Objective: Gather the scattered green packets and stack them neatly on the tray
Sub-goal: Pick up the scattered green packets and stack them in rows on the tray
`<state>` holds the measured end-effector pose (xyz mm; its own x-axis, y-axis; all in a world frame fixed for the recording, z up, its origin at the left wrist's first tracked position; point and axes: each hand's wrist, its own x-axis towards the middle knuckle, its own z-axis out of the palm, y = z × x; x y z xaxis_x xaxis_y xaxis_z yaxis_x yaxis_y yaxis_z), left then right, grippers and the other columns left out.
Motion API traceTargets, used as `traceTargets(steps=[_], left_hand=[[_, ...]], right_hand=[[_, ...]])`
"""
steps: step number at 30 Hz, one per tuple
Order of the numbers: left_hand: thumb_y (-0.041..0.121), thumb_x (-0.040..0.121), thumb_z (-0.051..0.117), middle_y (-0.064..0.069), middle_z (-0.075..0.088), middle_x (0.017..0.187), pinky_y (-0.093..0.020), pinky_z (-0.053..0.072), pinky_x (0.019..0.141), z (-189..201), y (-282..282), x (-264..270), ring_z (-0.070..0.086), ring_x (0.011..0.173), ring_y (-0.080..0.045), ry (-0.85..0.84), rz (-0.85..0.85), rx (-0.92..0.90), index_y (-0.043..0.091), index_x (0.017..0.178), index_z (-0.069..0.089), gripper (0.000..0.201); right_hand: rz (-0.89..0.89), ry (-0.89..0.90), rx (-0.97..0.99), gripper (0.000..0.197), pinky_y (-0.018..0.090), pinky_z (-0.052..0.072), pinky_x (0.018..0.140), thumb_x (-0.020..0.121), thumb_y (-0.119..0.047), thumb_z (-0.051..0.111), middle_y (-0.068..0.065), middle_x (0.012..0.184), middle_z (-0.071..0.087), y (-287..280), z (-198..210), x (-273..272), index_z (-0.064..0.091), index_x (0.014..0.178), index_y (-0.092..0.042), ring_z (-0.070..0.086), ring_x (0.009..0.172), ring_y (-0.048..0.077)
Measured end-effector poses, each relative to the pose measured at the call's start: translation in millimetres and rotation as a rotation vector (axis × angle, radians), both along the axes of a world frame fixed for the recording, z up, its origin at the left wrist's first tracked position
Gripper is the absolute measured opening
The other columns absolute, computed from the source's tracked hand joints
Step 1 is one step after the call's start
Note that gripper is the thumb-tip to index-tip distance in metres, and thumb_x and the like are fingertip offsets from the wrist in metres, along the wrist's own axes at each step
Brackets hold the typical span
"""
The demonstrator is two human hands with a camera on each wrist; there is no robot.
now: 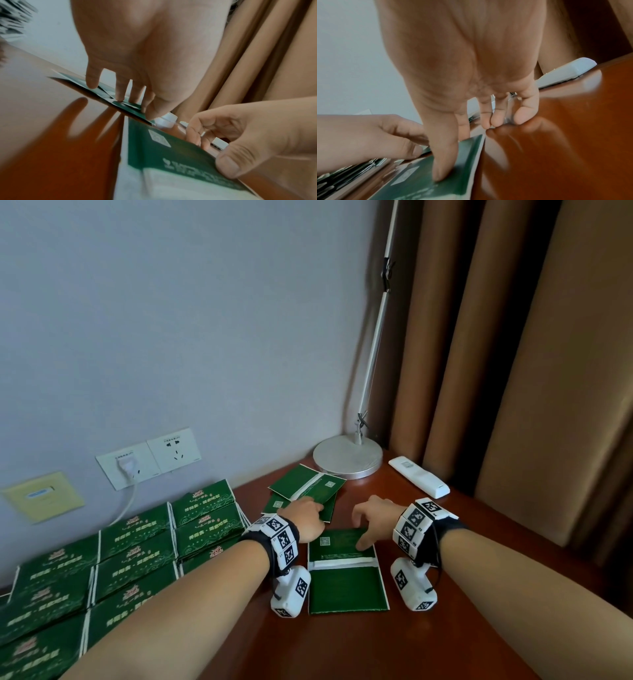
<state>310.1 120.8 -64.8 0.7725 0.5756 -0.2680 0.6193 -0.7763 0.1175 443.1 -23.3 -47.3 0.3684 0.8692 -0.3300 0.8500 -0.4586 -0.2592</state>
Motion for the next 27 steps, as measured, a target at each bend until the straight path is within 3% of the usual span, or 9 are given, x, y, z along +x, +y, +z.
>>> traceTargets(steps=[5,8,10,13,18,20,23,27], left_hand=[[0.022,0.091,0.049,-0.005,0.044,0.148,-0.047,0.041,0.107,7,-5,-9,0.046,0.132,-0.028,-0.016,0.007,0.040,0.014,0.143,0.047,0.052],[0.017,0.089,0.051,-0.006,0.056,0.136,-0.042,0.048,0.099,12,-8,-17,0.056,0.120,-0.028,-0.086,0.017,0.030,0.015,0.135,0.057,0.046],[0.013,0.088,0.053,-0.006,0.059,0.134,-0.039,0.049,0.099,15,-10,-23,0.058,0.118,-0.027,-0.162,0.033,0.028,0.016,0.134,0.059,0.047],[0.012,0.090,0.058,-0.007,0.061,0.132,-0.031,0.047,0.100,24,-13,-32,0.058,0.121,-0.025,-0.291,0.057,0.069,0.012,0.132,0.060,0.043],[0.011,0.087,0.066,-0.005,0.070,0.113,-0.029,0.051,0.089,44,-24,-48,0.066,0.101,-0.023,-0.452,0.103,0.131,0.015,0.102,0.073,0.017],[0.011,0.087,0.065,-0.005,0.072,0.103,-0.029,0.053,0.081,52,-33,-54,0.067,0.086,-0.022,-0.483,0.111,0.126,0.016,0.090,0.073,0.010],[0.011,0.086,0.065,-0.004,0.071,0.099,-0.030,0.053,0.081,59,-46,-60,0.067,0.090,-0.023,-0.500,0.120,0.111,0.024,0.077,0.064,0.017],[0.007,0.084,0.064,-0.004,0.066,0.100,-0.036,0.055,0.084,64,-67,-70,0.066,0.090,-0.024,-0.524,0.138,0.022,0.030,0.075,0.053,0.026]], right_hand=[[-0.032,0.008,0.019,0.051,0.031,0.047,0.082,0.072,-0.039,0.082,0.000,0.113,0.051,-4,2,-3,0.060,0.115,-0.020,0.052,0.103,0.021],[-0.061,0.054,0.058,0.048,0.025,0.044,0.072,0.075,-0.031,0.082,-0.004,0.106,0.055,-10,2,-4,0.060,0.115,-0.016,0.054,0.096,0.016],[-0.081,0.073,0.079,0.044,0.022,0.042,0.064,0.074,-0.028,0.082,-0.005,0.104,0.055,-18,4,-5,0.060,0.111,-0.018,0.054,0.092,0.015],[-0.134,0.124,0.132,0.040,0.024,0.050,0.068,0.073,-0.019,0.083,-0.003,0.105,0.056,-29,7,-6,0.061,0.106,-0.021,0.057,0.089,0.014],[-0.231,0.265,0.204,0.041,0.027,0.060,0.069,0.077,-0.006,0.078,-0.003,0.102,0.060,-51,23,-9,0.064,0.112,-0.020,0.064,0.090,0.017],[-0.258,0.258,0.226,0.031,0.027,0.060,0.069,0.078,-0.006,0.075,0.000,0.104,0.063,-61,31,-11,0.066,0.103,-0.022,0.065,0.092,0.018],[-0.299,0.213,0.259,0.021,0.025,0.059,0.064,0.079,-0.006,0.072,0.003,0.101,0.064,-78,39,-15,0.065,0.091,-0.021,0.065,0.091,0.018],[-0.318,0.101,0.284,0.022,0.025,0.055,0.057,0.076,-0.005,0.069,0.001,0.096,0.063,-102,46,-24,0.061,0.091,-0.019,0.062,0.079,0.015]])
